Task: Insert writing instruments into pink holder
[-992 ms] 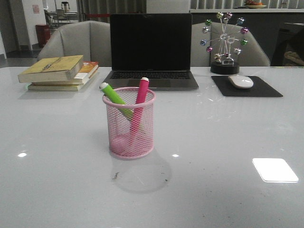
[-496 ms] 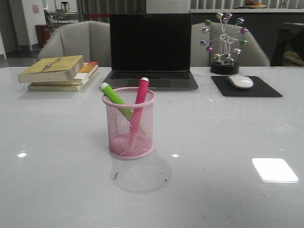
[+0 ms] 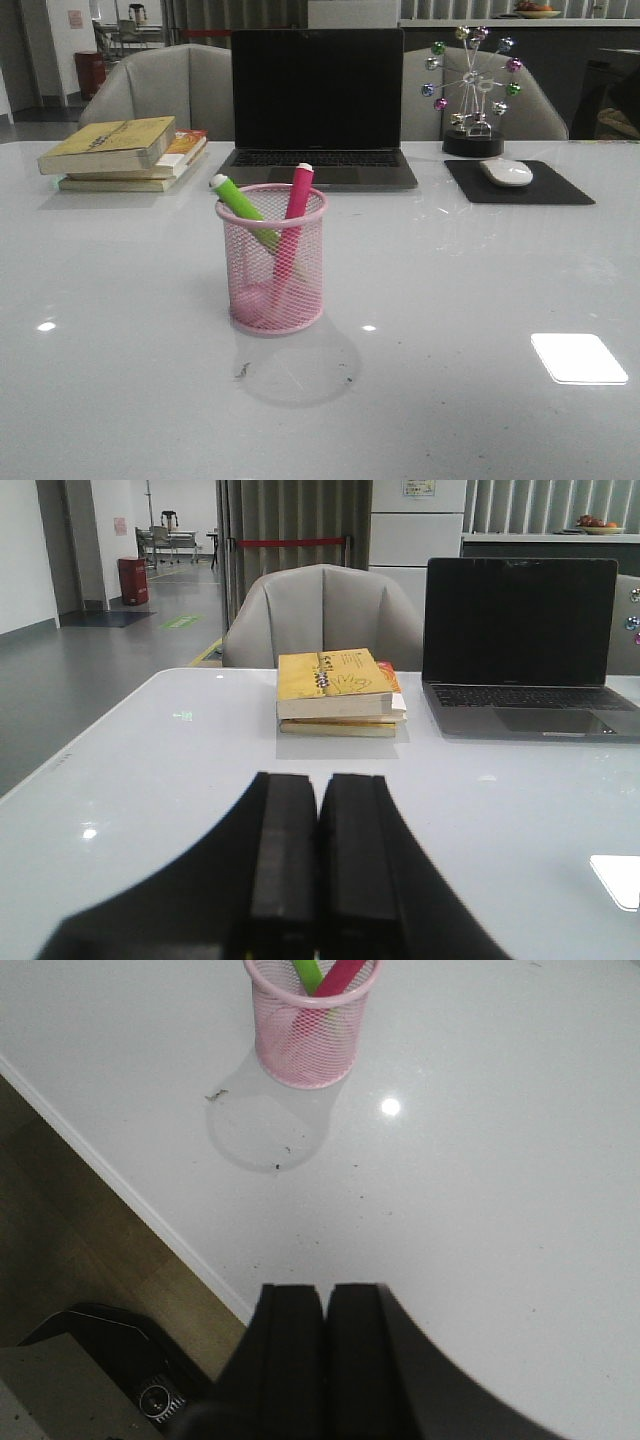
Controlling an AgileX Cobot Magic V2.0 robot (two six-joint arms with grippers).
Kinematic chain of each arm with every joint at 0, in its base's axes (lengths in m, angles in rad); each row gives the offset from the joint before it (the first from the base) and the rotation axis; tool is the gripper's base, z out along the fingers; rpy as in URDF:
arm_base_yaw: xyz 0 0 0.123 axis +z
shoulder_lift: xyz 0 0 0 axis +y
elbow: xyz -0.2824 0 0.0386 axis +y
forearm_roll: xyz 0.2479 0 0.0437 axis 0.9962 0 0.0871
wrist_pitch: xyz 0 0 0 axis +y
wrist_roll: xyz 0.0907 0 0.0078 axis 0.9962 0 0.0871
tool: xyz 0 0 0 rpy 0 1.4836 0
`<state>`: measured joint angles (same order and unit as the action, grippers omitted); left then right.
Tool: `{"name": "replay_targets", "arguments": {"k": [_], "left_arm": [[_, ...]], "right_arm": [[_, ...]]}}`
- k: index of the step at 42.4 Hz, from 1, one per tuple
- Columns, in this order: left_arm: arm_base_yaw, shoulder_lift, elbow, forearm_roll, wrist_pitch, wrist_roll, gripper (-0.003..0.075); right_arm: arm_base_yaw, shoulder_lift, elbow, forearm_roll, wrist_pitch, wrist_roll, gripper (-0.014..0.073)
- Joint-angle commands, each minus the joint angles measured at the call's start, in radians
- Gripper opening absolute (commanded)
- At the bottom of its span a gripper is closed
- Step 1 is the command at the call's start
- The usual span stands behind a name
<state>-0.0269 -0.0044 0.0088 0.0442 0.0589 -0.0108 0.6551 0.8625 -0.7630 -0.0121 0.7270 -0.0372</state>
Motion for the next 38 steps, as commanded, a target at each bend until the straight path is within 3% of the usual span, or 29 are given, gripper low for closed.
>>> {"name": "replay_targets", "arguments": {"k": [1, 38], "left_arm": [[0.003, -0.020, 0.001, 0.003, -0.088, -0.019, 0.0100], [-0.025, -0.020, 0.001, -0.044, -0.090, 0.034, 0.0100]], "right_arm": [[0.000, -0.010, -0.028, -0.005, -0.057, -0.004, 0.0057], [0.000, -0.010, -0.028, -0.005, -0.057, -0.004, 0.0057]]}}
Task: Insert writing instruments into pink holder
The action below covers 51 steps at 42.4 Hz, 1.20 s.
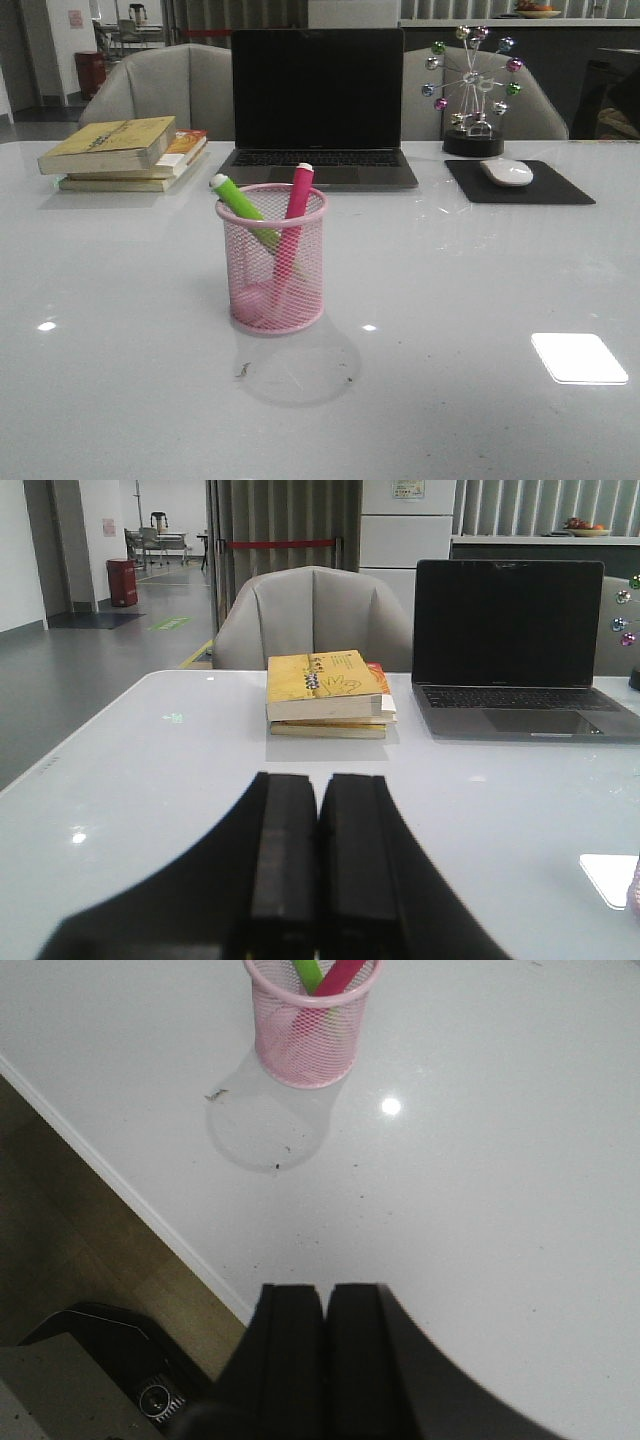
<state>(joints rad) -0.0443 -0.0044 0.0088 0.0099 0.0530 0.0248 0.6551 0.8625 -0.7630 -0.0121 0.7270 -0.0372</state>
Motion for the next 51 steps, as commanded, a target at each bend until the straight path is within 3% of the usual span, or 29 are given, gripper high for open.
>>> {"name": "replay_targets", "arguments": {"k": [1, 24, 31, 44, 51], "left_arm": [[-0.007, -0.020, 0.001, -0.010, -0.084, -0.002, 0.0100], [-0.007, -0.020, 0.001, -0.010, -0.084, -0.002, 0.0100], [-0.007, -0.020, 0.001, -0.010, -0.084, -0.002, 0.0100], [-0.007, -0.020, 0.001, -0.010, -0.084, -0.002, 0.0100], [-0.007, -0.020, 0.001, -0.010, -0.084, -0.002, 0.0100]], "right_arm": [[0.000, -0.010, -0.028, -0.005, -0.057, -0.004, 0.0057], [-0.010, -0.021, -0.014, -0.008, -0.067, -0.004, 0.0057], [-0.191, -0.148, 0.084, 0.007, -0.177, -0.009, 0.0057], [-0.524, -0.576, 0.409, 0.007, -0.592, -0.008, 0.0057], [-0.628, -0.761, 0.551, 0.034, -0.658, -0.003, 0.0057]]}}
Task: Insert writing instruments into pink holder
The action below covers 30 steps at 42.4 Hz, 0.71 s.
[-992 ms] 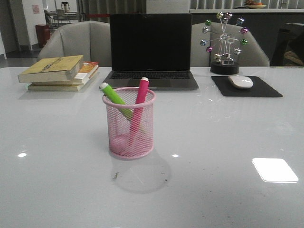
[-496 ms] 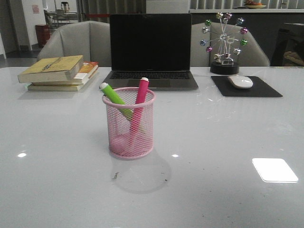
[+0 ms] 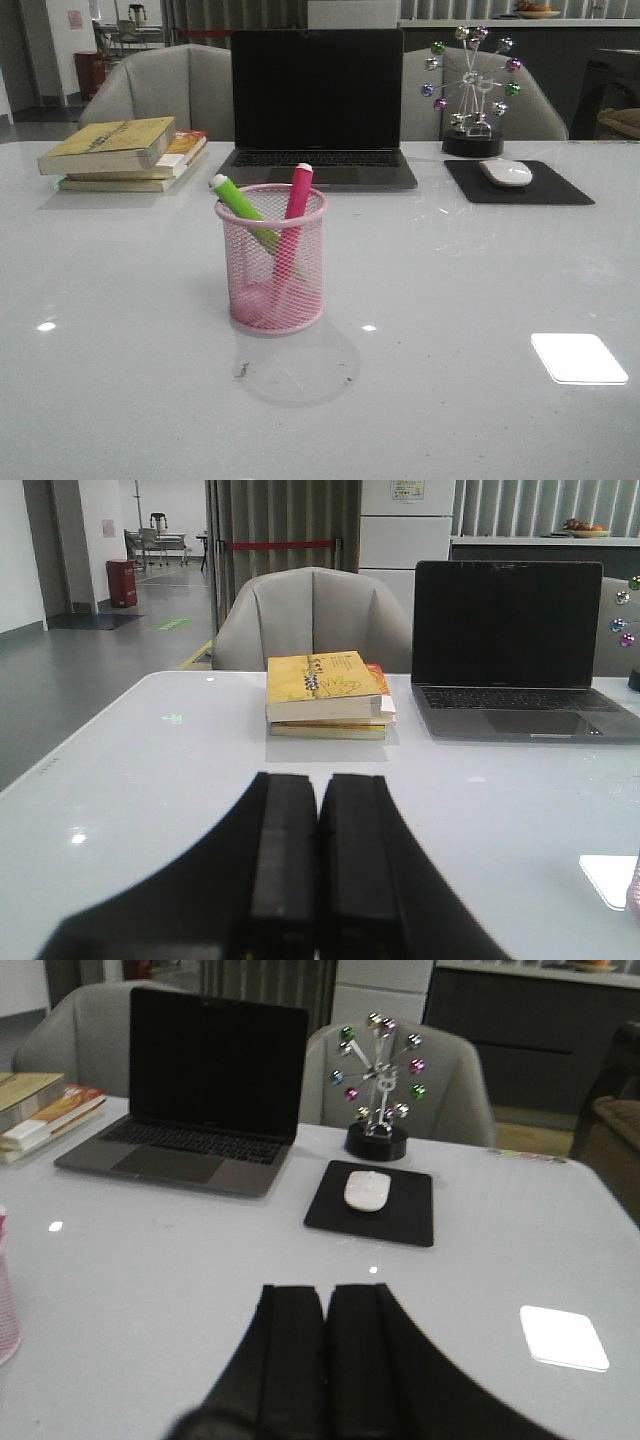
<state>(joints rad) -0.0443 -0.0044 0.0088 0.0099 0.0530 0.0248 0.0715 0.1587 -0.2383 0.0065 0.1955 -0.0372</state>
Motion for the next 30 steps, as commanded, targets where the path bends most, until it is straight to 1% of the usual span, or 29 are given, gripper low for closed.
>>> {"name": "replay_targets", "arguments": {"k": [1, 10, 14, 16, 30], "left_arm": [[-0.007, -0.020, 0.001, -0.010, -0.084, -0.002, 0.0100], [-0.007, -0.020, 0.001, -0.010, -0.084, -0.002, 0.0100], [-0.007, -0.020, 0.001, -0.010, -0.084, -0.002, 0.0100], [-0.007, -0.020, 0.001, -0.010, -0.084, -0.002, 0.0100], [-0.007, -0.018, 0.001, -0.010, -0.084, -0.002, 0.0100]], "right_arm": [[-0.052, -0.079, 0.046, 0.026, -0.131, -0.003, 0.0057], [-0.068, -0.173, 0.191, 0.048, -0.196, -0.003, 0.0057], [-0.068, -0.192, 0.258, 0.048, -0.287, -0.003, 0.0057], [-0.068, -0.191, 0.253, 0.048, -0.268, -0.003, 0.0057], [-0.068, -0.191, 0.254, 0.057, -0.267, 0.003, 0.0057]]}}
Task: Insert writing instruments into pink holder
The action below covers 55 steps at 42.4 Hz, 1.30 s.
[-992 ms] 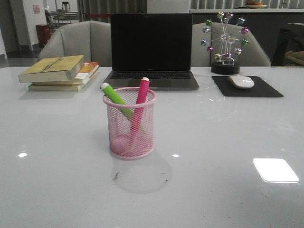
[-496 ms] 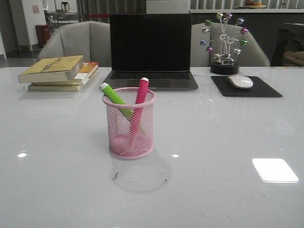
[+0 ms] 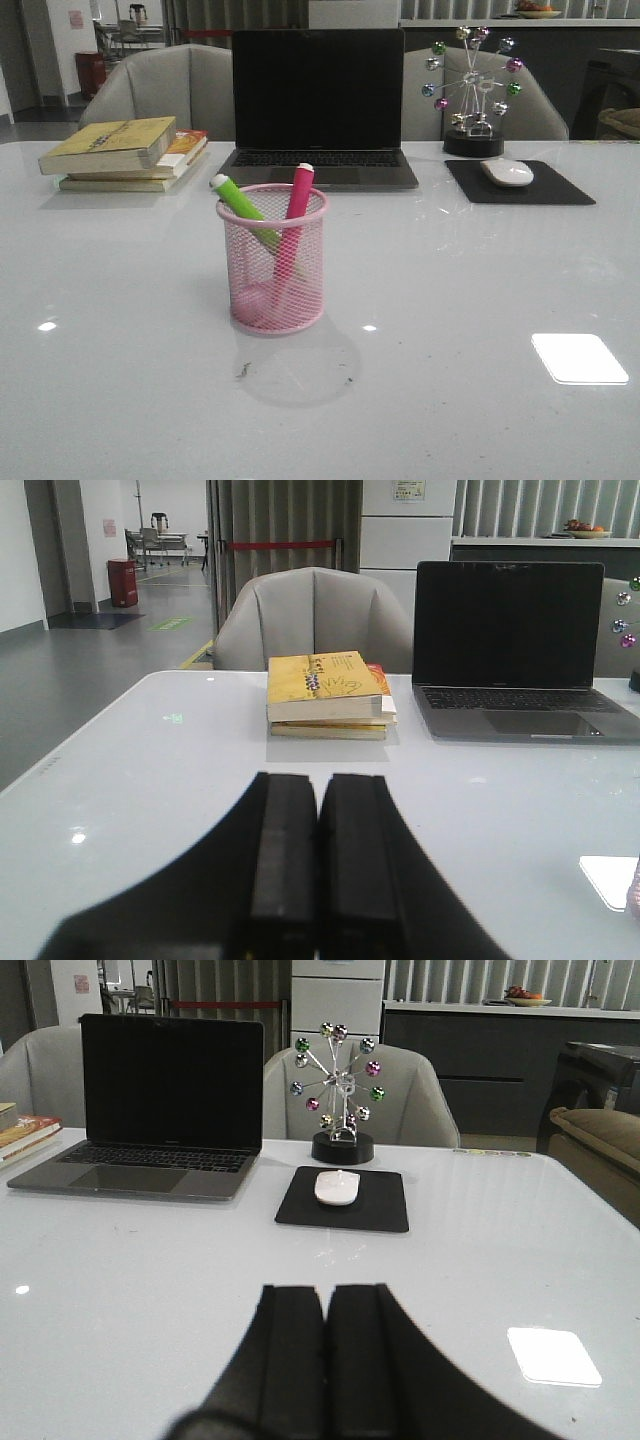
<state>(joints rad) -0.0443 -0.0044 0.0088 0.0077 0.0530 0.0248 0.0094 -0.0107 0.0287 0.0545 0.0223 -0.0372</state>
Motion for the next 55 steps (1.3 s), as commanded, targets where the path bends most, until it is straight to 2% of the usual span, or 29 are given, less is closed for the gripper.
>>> {"name": "replay_targets", "arguments": {"k": [1, 14, 55], "left_arm": [[-0.007, -0.018, 0.001, -0.008, -0.084, -0.002, 0.0100], [-0.007, -0.018, 0.001, -0.008, -0.084, -0.002, 0.0100], [-0.007, -0.018, 0.001, -0.008, -0.084, -0.002, 0.0100]], "right_arm": [[-0.006, -0.022, -0.013, 0.018, -0.094, 0.005, 0.0057], [-0.044, -0.022, -0.013, 0.045, -0.094, 0.005, 0.0057], [-0.026, -0.022, -0.013, 0.016, -0.090, 0.003, 0.0057]]}}
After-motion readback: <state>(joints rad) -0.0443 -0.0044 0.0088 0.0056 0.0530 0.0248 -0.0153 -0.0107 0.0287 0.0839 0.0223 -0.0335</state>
